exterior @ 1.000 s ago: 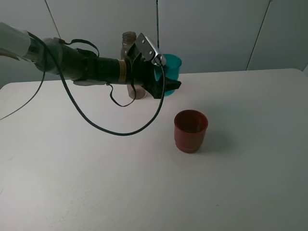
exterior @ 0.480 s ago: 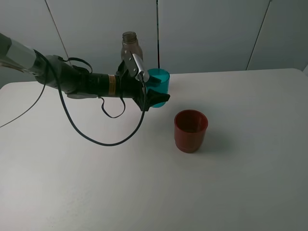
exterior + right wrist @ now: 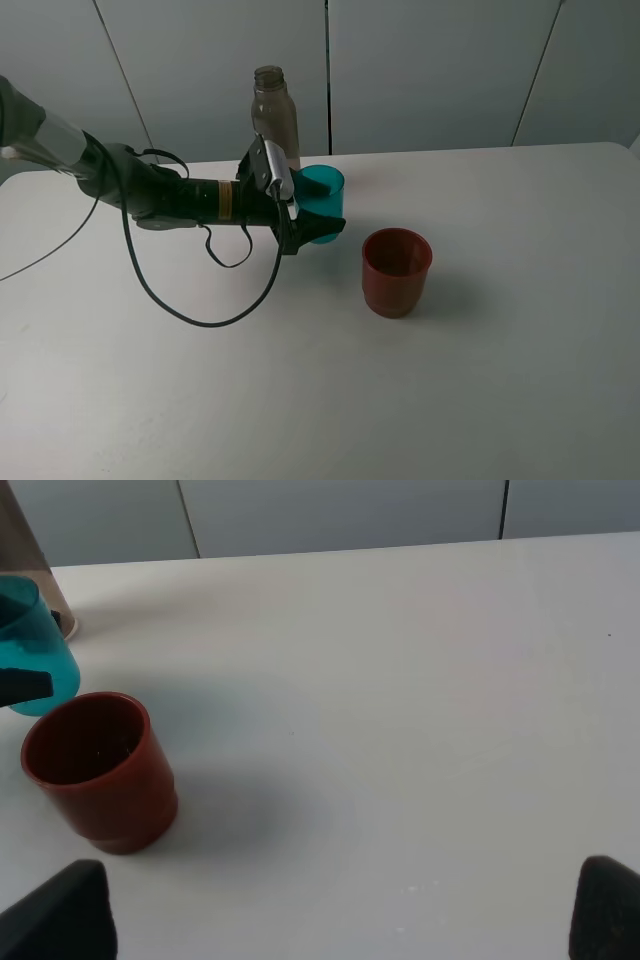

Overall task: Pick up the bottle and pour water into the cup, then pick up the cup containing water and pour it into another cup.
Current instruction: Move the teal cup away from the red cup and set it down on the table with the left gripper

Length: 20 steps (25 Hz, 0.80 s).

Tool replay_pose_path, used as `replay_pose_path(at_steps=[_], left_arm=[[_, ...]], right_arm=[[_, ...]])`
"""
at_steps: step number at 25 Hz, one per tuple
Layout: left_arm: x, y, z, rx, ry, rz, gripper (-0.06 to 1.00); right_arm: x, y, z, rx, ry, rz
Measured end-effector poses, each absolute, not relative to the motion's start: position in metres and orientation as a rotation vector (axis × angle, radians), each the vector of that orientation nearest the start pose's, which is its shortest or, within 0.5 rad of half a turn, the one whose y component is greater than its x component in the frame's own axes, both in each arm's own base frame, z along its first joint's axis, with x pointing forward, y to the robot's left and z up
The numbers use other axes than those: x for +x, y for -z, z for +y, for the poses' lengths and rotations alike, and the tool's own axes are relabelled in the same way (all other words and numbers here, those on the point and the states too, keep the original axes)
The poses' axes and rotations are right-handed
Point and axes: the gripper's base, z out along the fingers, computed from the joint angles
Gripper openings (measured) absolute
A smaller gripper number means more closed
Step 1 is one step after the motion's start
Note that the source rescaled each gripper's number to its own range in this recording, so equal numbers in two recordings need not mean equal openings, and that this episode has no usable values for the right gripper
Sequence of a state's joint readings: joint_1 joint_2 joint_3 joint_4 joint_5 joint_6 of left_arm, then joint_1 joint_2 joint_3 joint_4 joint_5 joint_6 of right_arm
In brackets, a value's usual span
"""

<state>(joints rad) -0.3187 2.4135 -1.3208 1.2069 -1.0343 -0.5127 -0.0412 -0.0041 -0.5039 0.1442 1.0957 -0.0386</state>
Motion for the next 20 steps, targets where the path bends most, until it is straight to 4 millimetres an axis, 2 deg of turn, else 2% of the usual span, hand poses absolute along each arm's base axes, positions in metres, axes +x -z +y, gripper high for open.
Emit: replay_pose_path(at_steps=[8,20], left_arm=[[0.393,-0.043,-0.201,1.168,0.892,1.530,0.02],[0.394,-0.044,-0.200,1.194,0.861,1.463,0.02]], right_arm=[[-0.007,-0.276,0.012,-0.008,-0.124,2.065],[-0.007,-0.276,0.012,-0.008,-0.124,2.065]])
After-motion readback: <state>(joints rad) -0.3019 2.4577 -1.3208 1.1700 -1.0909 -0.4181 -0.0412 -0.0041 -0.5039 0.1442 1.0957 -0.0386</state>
